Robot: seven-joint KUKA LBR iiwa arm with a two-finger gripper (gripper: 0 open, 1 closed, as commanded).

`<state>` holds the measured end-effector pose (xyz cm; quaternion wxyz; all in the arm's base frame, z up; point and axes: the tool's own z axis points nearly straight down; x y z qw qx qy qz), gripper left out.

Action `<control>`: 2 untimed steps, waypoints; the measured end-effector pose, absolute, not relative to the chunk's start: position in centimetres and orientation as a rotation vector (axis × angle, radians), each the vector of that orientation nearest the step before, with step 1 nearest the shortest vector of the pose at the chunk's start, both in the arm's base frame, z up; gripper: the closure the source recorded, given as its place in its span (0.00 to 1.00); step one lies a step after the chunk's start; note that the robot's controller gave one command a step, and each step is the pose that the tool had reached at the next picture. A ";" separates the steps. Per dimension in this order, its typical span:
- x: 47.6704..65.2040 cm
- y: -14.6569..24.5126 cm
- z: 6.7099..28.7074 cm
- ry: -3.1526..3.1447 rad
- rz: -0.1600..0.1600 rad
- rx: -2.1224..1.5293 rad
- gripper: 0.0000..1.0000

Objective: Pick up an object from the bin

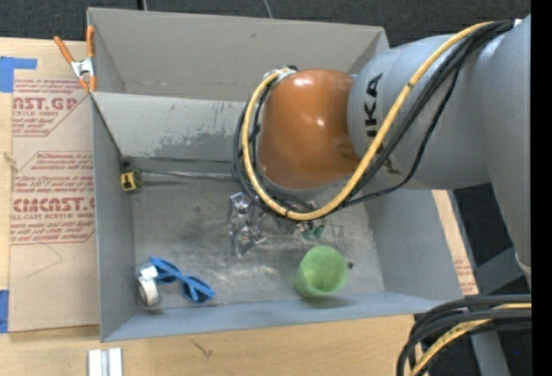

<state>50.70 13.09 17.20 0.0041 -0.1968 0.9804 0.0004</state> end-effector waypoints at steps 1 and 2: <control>50.6 13.0 16.8 3.079 0.001 -0.617 0.00; 49.6 19.8 7.9 2.984 0.003 -0.992 0.00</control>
Offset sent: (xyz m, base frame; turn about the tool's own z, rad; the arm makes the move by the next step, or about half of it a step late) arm 0.0000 0.0000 0.0000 0.0000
